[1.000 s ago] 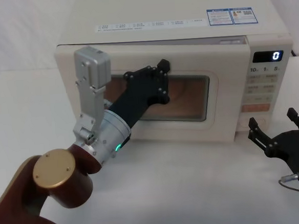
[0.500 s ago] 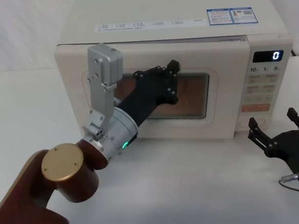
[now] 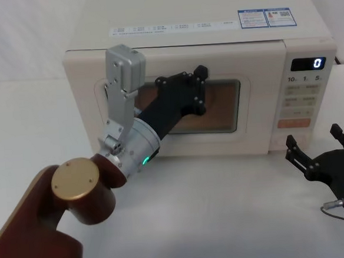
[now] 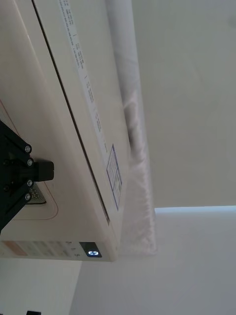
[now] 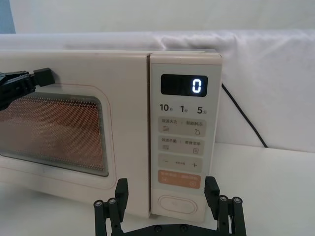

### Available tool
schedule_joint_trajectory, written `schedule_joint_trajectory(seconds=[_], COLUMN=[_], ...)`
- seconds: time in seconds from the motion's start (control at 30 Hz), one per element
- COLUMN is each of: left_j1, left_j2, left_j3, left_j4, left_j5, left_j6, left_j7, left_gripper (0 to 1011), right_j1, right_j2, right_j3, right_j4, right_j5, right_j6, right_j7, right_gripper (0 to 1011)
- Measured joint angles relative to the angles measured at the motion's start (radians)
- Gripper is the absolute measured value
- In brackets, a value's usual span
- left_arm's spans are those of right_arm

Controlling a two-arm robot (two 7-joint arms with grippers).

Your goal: Press the button to open the microwave door with one hand; close the microwave door with the other hand.

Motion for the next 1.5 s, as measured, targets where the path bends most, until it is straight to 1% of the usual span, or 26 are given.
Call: schedule_joint_trajectory(seconds=[0.17, 0.3, 0.43, 0.57, 0.7, 0.87, 0.97, 1.0, 1.03, 1.1, 1.3, 1.33, 1.5], left_j1=[-0.020, -0.026, -0.026, -0.021, -0.003, 0.038, 0.057, 0.057, 0.070, 0.079, 0.144, 0.144, 0.198], left_j2=[-0.008, -0.011, -0.011, -0.007, 0.016, 0.065, 0.086, 0.086, 0.096, 0.104, 0.135, 0.135, 0.154], left_j3=[-0.002, -0.002, -0.002, -0.004, 0.001, 0.023, 0.030, 0.030, 0.031, 0.032, 0.021, 0.021, 0.013], left_j4=[0.019, 0.023, 0.024, 0.007, -0.035, -0.105, -0.133, -0.133, -0.149, -0.161, -0.215, -0.215, -0.233], left_j5=[0.002, 0.003, 0.004, -0.006, -0.023, -0.039, -0.044, -0.044, -0.048, -0.052, -0.068, -0.068, -0.068], left_j6=[-0.005, -0.005, -0.005, 0.003, 0.022, 0.039, 0.042, 0.042, 0.044, 0.045, 0.040, 0.040, 0.033], left_j7=[0.000, 0.000, 0.000, -0.008, -0.035, -0.074, -0.081, -0.081, -0.083, -0.083, -0.064, -0.064, -0.043], left_gripper=[0, 0, 0, 0, 0, 0, 0, 0, 0, 0, 0, 0, 0], right_j1=[0.000, 0.000, 0.000, 0.000, 0.000, 0.000, 0.000, 0.000, 0.000, 0.000, 0.000, 0.000, 0.000], right_j2=[0.000, 0.000, 0.000, 0.000, 0.000, 0.000, 0.000, 0.000, 0.000, 0.000, 0.000, 0.000, 0.000], right_j3=[0.000, 0.000, 0.000, 0.000, 0.000, 0.000, 0.000, 0.000, 0.000, 0.000, 0.000, 0.000, 0.000], right_j4=[0.000, 0.000, 0.000, 0.000, 0.000, 0.000, 0.000, 0.000, 0.000, 0.000, 0.000, 0.000, 0.000], right_j5=[0.000, 0.000, 0.000, 0.000, 0.000, 0.000, 0.000, 0.000, 0.000, 0.000, 0.000, 0.000, 0.000], right_j6=[0.000, 0.000, 0.000, 0.000, 0.000, 0.000, 0.000, 0.000, 0.000, 0.000, 0.000, 0.000, 0.000], right_j7=[0.000, 0.000, 0.000, 0.000, 0.000, 0.000, 0.000, 0.000, 0.000, 0.000, 0.000, 0.000, 0.000], right_gripper=[1002, 1002, 1002, 1002, 1002, 1002, 1002, 1002, 1002, 1002, 1002, 1002, 1002])
